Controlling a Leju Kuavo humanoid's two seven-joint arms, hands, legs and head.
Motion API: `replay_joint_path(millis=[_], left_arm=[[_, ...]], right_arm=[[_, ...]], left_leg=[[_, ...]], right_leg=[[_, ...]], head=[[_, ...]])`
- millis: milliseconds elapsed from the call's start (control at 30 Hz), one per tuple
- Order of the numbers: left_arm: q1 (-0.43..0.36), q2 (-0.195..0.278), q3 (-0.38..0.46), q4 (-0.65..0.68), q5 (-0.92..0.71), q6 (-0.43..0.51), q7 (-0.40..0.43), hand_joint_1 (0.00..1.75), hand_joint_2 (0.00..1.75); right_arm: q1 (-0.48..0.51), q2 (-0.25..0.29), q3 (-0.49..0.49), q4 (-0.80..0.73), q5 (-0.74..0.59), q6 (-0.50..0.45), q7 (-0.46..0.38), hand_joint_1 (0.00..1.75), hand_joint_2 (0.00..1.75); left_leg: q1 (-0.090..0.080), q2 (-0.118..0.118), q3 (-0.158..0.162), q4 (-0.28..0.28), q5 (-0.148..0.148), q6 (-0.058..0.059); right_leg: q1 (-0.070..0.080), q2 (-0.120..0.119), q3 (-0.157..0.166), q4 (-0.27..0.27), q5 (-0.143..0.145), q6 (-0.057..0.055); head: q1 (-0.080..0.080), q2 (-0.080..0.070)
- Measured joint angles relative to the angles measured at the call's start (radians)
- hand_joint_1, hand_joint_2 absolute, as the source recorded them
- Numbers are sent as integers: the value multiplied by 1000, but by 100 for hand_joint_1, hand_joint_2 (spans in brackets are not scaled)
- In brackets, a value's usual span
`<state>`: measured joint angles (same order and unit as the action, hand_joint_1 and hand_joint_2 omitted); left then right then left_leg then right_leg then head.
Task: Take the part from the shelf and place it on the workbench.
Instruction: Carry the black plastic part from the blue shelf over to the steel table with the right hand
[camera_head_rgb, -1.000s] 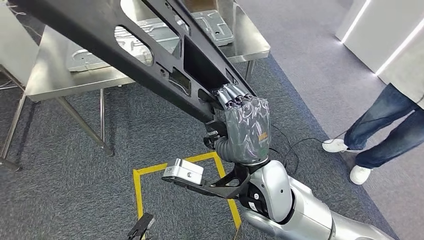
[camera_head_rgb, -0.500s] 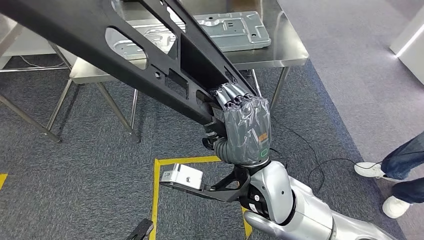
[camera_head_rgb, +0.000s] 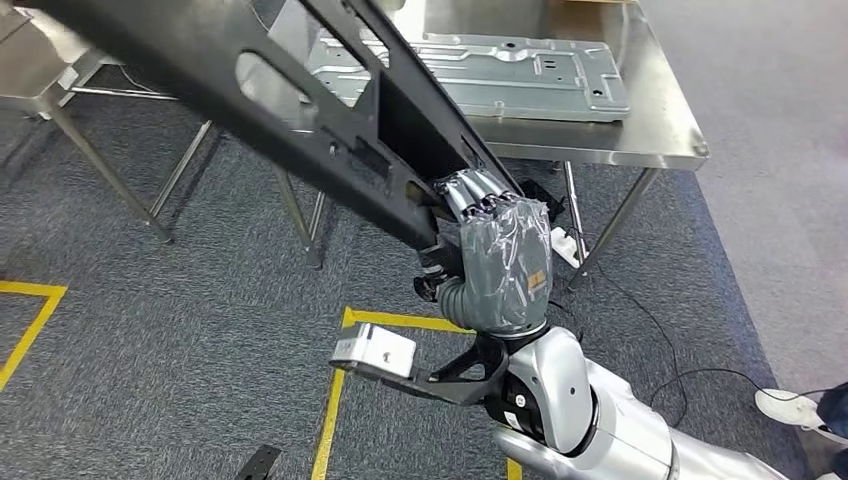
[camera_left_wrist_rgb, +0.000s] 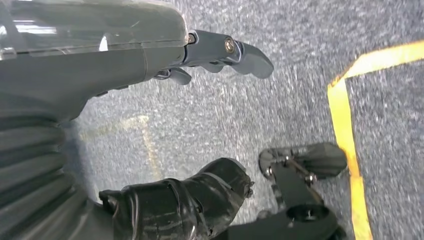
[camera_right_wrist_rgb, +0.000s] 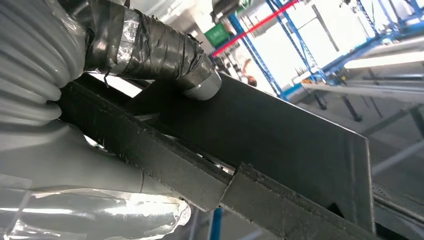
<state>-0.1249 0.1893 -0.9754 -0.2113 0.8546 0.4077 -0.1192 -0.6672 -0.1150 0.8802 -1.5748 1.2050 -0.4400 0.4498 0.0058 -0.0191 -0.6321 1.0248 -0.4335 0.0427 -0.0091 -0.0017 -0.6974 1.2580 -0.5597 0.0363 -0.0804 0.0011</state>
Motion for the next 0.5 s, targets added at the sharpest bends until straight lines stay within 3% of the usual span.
replay_joint_path(millis=[67, 133, 233, 300, 400, 433, 467, 500], left_arm=[[0, -2, 0, 0, 6, -19, -12, 0, 175], [0, -4, 0, 0, 12, -34, -26, 0, 175], [2, -4, 1, 0, 13, -25, -38, 0, 175], [1, -5, 2, 0, 8, -20, -39, 0, 175], [0, -6, 2, 0, 2, -22, -38, 0, 175], [0, -6, 2, 0, 1, -23, -38, 0, 175], [1, -6, 2, 0, 1, -24, -38, 0, 175], [1, -6, 2, 0, 0, -25, -38, 0, 175]], right_arm=[[0, -1, -8, 0, -35, -8, 13, 175, 175], [-2, -2, -17, 0, -80, -20, 24, 175, 175], [-5, -6, -30, 0, -127, -34, 36, 175, 175], [-9, -8, -36, 0, -117, -53, 42, 175, 175], [-12, -12, -45, -1, -87, -82, 44, 175, 175], [-11, -15, -48, -1, -78, -85, 45, 175, 175], [-10, -18, -51, -1, -70, -86, 46, 175, 175], [-10, -22, -55, -3, -62, -85, 47, 175, 175]], left_leg=[[-1, -10, 4, 2, -4, -4], [-2, -16, 4, 4, -7, -12], [-2, -17, 3, -1, -6, -29], [-3, -6, -10, 31, -28, -40], [3, 6, -91, 200, -106, -54], [6, 8, -117, 248, -119, -58], [7, 10, -128, 264, -113, -60], [10, 12, -118, 238, -88, -61]], right_leg=[[2, 5, 54, -134, 74, -10], [6, 11, 91, -218, 103, -18], [4, 12, 98, -237, 107, -30], [-3, 9, 105, -247, 112, -40], [-3, 3, 111, -250, 110, -48], [-3, 3, 112, -249, 108, -48], [-3, 2, 113, -248, 106, -48], [-4, 2, 114, -246, 102, -46]], head=[[0, 0], [-1, 0], [-2, 0], [-4, 0], [-7, 0], [-7, 0], [-7, 0], [-7, 0]])
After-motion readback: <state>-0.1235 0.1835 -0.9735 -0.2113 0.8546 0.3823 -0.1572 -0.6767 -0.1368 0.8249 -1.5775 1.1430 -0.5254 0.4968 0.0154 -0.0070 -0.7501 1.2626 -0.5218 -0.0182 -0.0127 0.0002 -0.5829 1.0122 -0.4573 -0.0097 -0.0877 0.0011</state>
